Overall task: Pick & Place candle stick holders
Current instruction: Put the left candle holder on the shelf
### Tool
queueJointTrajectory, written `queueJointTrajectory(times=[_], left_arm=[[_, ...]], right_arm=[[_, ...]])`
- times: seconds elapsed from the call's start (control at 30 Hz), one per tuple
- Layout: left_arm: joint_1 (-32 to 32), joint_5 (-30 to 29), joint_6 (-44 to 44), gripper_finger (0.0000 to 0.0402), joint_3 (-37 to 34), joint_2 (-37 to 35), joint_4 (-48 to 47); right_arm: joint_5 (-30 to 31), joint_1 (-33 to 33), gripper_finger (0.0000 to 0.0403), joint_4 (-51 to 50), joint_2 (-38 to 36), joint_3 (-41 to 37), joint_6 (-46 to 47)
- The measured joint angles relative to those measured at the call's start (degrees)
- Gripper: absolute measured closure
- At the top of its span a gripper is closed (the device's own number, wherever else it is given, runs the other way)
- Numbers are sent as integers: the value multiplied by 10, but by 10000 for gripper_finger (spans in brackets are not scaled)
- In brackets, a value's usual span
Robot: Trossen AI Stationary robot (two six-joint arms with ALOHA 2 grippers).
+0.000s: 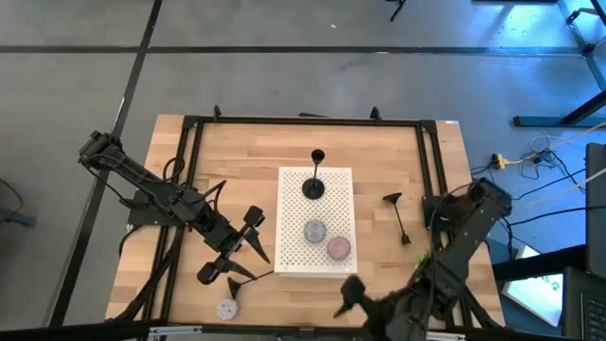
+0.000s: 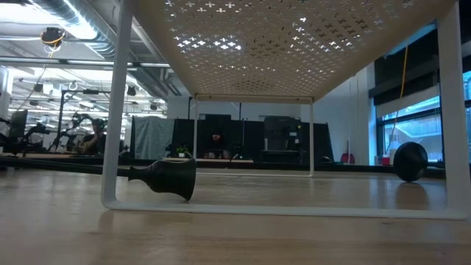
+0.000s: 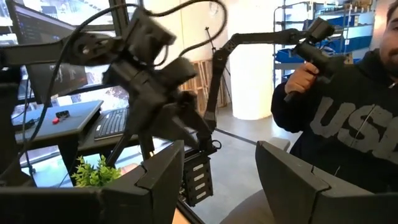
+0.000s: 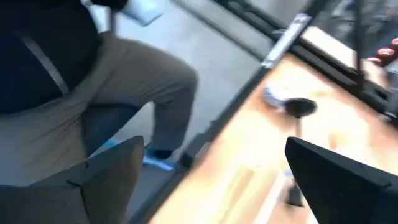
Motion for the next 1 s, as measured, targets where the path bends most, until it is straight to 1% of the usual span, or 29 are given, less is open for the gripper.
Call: queueJointTrajectory(times=[0.07, 0.23, 0.37, 0.47, 0.57, 0.63, 0.73, 0.83, 0.9, 1.0], left_arm=[[0, 0, 0, 206, 0, 0, 0], [0, 0, 0, 206, 0, 0, 0], [0, -12, 0, 206, 0, 0, 0], [0, -25, 0, 206, 0, 0, 0], [0, -37, 0, 206, 0, 0, 0], [0, -50, 0, 206, 0, 0, 0], [0, -82, -7, 206, 0, 0, 0], [0, -130, -49, 206, 0, 0, -8], [0, -160, -90, 206, 0, 0, -37], [-2, -196, -164, 206, 0, 3, -107]], right_arm=[[26, 1, 10, 49, -38, -59, 8], [42, 2, 10, 212, -158, -241, 4], [111, -1, 10, 338, -261, -382, 4], [129, -19, 10, 376, -324, -443, 12], [133, -42, 10, 382, -370, -464, 1], [109, -57, 10, 382, -388, -465, -31], [26, -92, 10, 392, -410, -466, -92], [-43, -136, 10, 389, -426, -465, -123], [-70, -166, 10, 373, -435, -465, -125], [-77, -205, 10, 343, -443, -465, -122]])
